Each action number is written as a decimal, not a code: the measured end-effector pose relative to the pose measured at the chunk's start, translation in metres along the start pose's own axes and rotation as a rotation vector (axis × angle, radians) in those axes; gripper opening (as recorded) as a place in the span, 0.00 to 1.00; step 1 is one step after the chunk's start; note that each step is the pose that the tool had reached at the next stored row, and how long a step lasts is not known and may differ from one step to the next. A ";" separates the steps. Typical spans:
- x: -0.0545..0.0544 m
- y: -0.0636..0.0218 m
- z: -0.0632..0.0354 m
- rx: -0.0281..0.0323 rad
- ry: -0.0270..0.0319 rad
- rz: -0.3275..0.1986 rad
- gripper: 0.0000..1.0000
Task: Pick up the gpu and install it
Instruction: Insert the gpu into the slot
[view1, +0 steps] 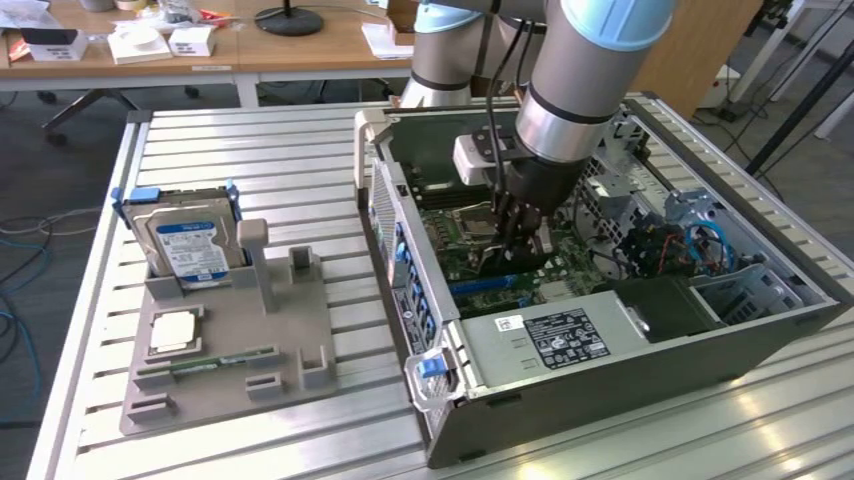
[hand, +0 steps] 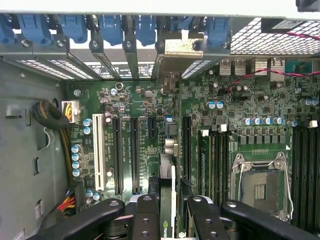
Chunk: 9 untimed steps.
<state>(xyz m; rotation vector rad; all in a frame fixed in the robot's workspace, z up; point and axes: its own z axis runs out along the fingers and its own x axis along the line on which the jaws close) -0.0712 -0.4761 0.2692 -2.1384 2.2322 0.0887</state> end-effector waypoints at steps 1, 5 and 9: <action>0.000 0.0000 0.0000 0.0000 0.0000 0.000 0.26; 0.000 0.0005 0.0002 0.0002 -0.0003 0.000 0.26; 0.000 0.0015 0.0002 0.0000 -0.0001 0.000 0.26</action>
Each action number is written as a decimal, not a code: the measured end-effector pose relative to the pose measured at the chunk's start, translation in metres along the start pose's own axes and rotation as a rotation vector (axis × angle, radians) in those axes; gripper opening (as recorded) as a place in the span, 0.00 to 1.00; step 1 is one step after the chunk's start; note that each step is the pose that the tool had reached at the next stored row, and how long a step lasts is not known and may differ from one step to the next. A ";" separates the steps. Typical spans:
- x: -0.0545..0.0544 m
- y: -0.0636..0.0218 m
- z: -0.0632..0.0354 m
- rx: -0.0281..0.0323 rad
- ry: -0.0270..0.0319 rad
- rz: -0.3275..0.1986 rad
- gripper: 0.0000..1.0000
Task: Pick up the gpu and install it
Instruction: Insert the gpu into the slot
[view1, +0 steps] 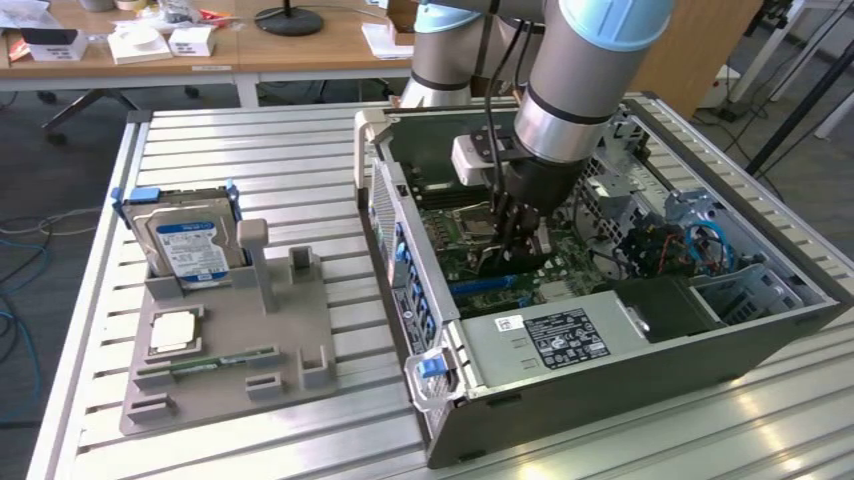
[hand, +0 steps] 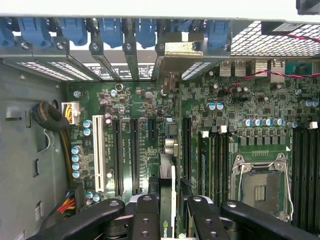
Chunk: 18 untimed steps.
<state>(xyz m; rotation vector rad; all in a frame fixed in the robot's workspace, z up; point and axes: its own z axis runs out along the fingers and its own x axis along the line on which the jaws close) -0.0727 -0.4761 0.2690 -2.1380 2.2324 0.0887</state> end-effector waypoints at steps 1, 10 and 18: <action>0.000 0.0000 0.0002 0.0001 0.0000 0.001 0.26; 0.000 0.0001 0.0003 -0.0045 0.0022 0.002 0.26; 0.000 0.0001 0.0045 -0.0044 0.0020 0.002 0.26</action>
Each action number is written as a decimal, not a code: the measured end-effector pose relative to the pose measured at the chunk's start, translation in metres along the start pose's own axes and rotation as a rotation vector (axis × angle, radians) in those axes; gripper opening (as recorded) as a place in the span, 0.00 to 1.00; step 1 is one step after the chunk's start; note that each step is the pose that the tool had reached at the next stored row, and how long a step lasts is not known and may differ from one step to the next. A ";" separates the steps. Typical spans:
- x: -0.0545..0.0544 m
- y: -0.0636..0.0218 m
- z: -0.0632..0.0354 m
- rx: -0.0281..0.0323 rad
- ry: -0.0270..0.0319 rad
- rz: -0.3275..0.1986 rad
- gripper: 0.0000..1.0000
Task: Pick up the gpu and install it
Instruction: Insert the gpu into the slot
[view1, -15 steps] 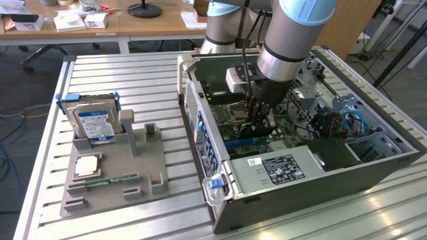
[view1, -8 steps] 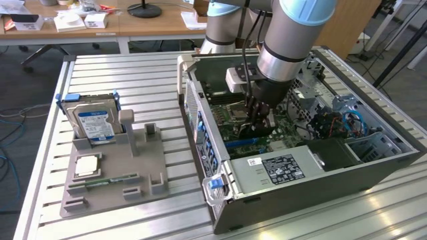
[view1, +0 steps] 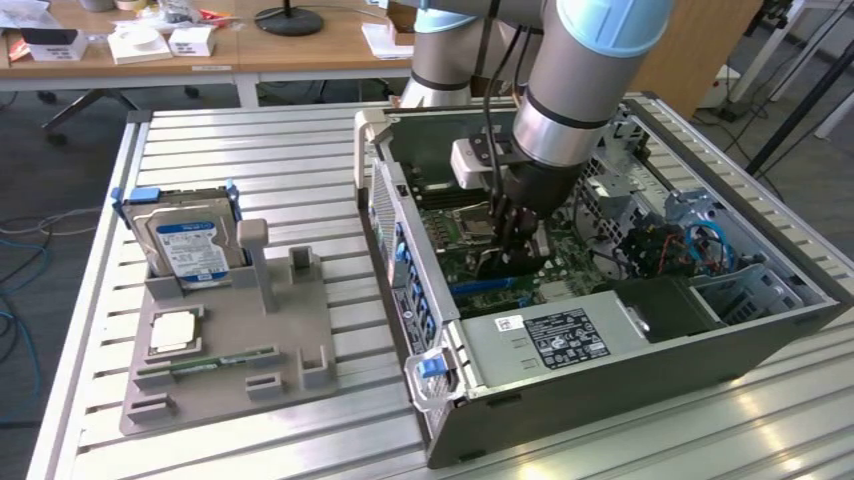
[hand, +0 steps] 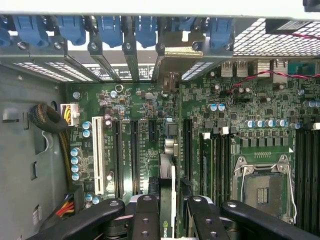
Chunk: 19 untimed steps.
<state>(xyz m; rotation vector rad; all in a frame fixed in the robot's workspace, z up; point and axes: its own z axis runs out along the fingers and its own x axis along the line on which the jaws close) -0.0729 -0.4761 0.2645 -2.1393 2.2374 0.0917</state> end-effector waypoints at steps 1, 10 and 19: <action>0.000 0.0000 0.0000 -0.0001 0.0002 0.000 0.26; 0.000 0.0018 0.0001 0.0003 0.0001 0.000 0.26; 0.000 0.0028 0.0020 0.0002 0.0000 0.000 0.26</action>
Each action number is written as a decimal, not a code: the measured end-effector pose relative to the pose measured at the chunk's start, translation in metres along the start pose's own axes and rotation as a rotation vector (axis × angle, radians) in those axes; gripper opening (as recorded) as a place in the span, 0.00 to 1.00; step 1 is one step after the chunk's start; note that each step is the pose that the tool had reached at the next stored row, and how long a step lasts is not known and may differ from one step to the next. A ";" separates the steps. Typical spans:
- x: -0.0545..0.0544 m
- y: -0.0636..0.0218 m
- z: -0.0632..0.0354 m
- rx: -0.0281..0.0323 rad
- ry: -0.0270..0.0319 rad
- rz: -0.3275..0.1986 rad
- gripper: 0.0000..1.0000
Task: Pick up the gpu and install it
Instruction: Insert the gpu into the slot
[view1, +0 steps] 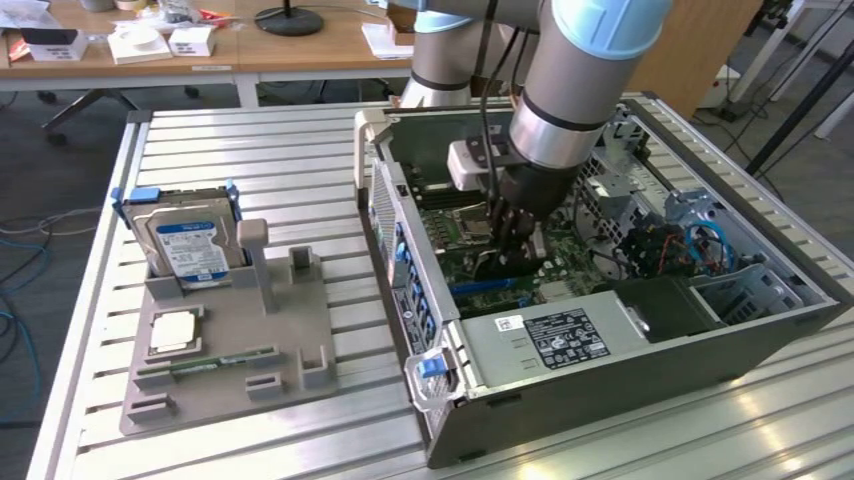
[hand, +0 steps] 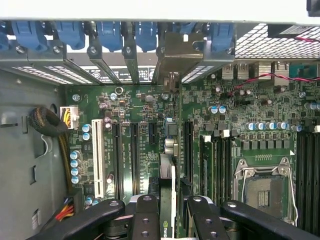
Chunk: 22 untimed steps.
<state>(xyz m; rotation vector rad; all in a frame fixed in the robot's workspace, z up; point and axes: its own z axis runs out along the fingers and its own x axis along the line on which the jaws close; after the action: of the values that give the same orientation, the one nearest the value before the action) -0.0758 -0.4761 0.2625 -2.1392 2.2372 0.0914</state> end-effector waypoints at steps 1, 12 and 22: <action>0.000 0.0000 0.0004 0.0000 0.0001 0.000 0.26; 0.000 0.0001 0.0019 0.0000 0.0001 0.000 0.26; 0.000 0.0009 0.0036 0.0001 -0.0002 0.000 0.26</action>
<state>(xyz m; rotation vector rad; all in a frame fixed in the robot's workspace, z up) -0.0767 -0.4761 0.2590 -2.1390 2.2372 0.0915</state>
